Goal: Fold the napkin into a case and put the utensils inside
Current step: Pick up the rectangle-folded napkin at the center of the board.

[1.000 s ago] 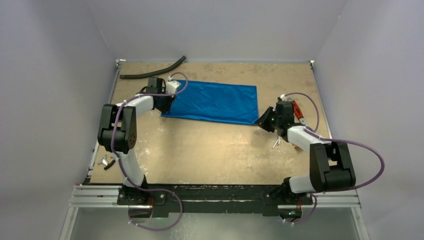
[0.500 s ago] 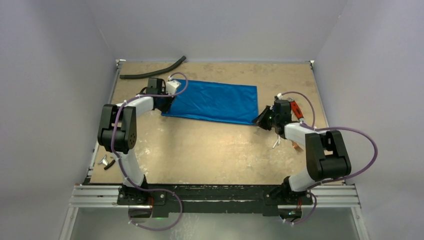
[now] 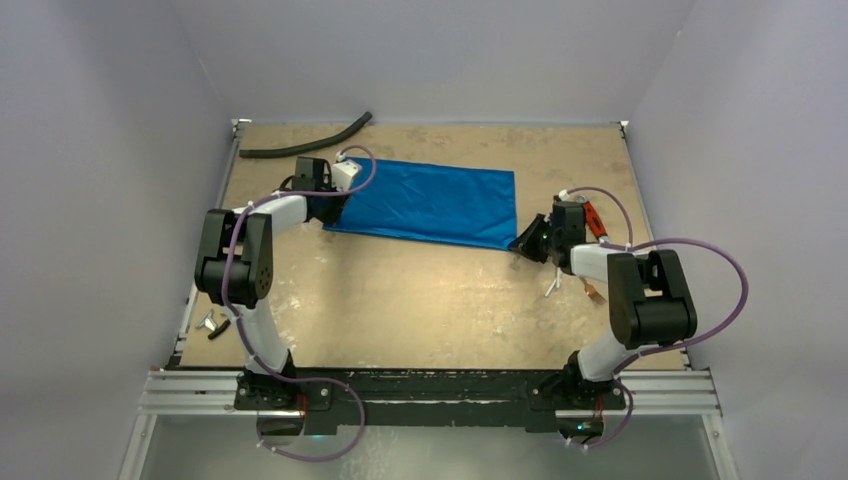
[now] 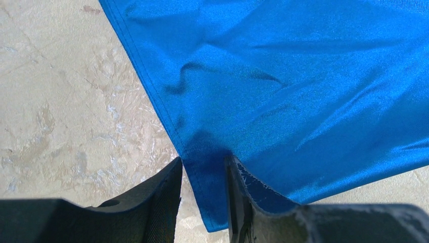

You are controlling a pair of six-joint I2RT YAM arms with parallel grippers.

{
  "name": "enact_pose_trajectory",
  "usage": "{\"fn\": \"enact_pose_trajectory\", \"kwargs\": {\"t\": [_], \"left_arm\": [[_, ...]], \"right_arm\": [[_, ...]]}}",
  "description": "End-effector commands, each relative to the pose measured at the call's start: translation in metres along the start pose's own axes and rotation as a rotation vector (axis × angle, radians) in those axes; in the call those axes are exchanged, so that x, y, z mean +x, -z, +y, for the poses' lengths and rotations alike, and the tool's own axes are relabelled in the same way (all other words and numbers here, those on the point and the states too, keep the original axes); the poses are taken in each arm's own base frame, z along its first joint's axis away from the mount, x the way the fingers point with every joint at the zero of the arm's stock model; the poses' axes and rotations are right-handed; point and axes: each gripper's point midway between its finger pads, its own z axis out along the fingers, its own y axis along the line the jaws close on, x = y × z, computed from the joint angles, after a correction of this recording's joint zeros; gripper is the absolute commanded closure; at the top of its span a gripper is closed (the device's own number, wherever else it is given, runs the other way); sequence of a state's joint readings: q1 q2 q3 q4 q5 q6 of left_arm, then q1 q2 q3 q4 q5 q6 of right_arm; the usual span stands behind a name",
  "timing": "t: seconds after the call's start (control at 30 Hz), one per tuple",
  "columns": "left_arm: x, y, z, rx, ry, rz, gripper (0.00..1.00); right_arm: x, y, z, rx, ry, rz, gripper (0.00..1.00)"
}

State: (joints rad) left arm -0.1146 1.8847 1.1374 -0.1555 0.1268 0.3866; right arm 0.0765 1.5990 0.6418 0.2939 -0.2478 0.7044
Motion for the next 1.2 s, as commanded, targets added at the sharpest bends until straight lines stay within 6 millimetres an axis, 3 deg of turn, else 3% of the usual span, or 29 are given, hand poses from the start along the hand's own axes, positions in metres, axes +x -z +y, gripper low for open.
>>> {"fn": "enact_pose_trajectory", "kwargs": {"t": [0.0,0.07,0.17,0.37,0.57,0.8,0.97,1.03,1.17], "left_arm": [[0.019,-0.001,-0.01,0.03,-0.014,0.052,0.65],[0.02,-0.001,-0.013,0.037,-0.009,0.053,0.66],[0.022,0.002,-0.017,0.047,-0.01,0.053,0.65],[0.028,0.005,-0.021,0.052,-0.015,0.061,0.65],[0.027,0.005,-0.02,0.047,-0.013,0.059,0.65],[0.03,0.002,-0.021,0.053,-0.01,0.069,0.65],[0.032,0.001,-0.022,0.054,-0.01,0.071,0.65],[0.031,0.001,-0.022,0.055,-0.01,0.069,0.65],[0.033,0.0,-0.023,0.058,-0.013,0.074,0.65]], "right_arm": [[-0.006,0.008,0.02,-0.082,0.044,0.02,0.85],[-0.011,0.017,0.024,-0.071,0.036,0.0,0.76],[-0.019,0.031,0.027,-0.054,0.032,-0.037,0.5],[-0.012,0.038,0.017,-0.015,-0.023,-0.058,0.33],[-0.007,0.023,0.005,0.015,-0.058,-0.04,0.34],[-0.005,0.007,-0.006,0.046,-0.1,-0.04,0.44],[-0.005,-0.003,-0.007,0.038,-0.129,-0.037,0.45],[-0.007,-0.004,-0.006,0.032,-0.137,-0.042,0.51],[-0.012,-0.003,0.0,0.015,-0.138,-0.053,0.74]]}}
